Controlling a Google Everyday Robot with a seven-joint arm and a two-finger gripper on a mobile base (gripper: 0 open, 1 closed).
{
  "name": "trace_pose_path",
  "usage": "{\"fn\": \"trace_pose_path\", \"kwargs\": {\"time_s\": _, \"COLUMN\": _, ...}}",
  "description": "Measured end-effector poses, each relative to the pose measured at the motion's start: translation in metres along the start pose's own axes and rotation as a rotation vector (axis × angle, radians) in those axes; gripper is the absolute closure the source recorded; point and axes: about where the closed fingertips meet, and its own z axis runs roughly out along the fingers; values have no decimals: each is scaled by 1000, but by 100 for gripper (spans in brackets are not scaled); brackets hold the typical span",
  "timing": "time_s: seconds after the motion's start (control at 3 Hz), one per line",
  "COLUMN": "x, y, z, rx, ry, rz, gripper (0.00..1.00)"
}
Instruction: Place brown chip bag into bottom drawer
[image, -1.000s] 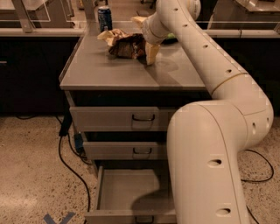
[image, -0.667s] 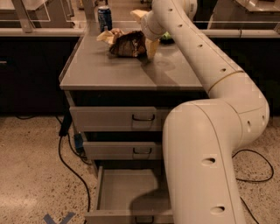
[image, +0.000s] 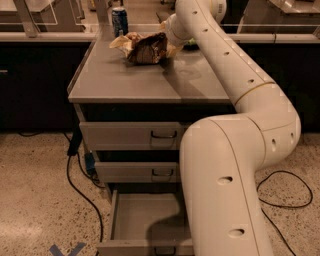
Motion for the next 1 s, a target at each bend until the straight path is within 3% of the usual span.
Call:
{"fn": "trace_pose_path", "kwargs": {"time_s": 0.67, "x": 0, "y": 0, "z": 0, "rx": 0, "ry": 0, "rz": 0, "gripper": 87}}
{"fn": "trace_pose_path", "kwargs": {"time_s": 1.0, "x": 0, "y": 0, "z": 0, "rx": 0, "ry": 0, "rz": 0, "gripper": 100}}
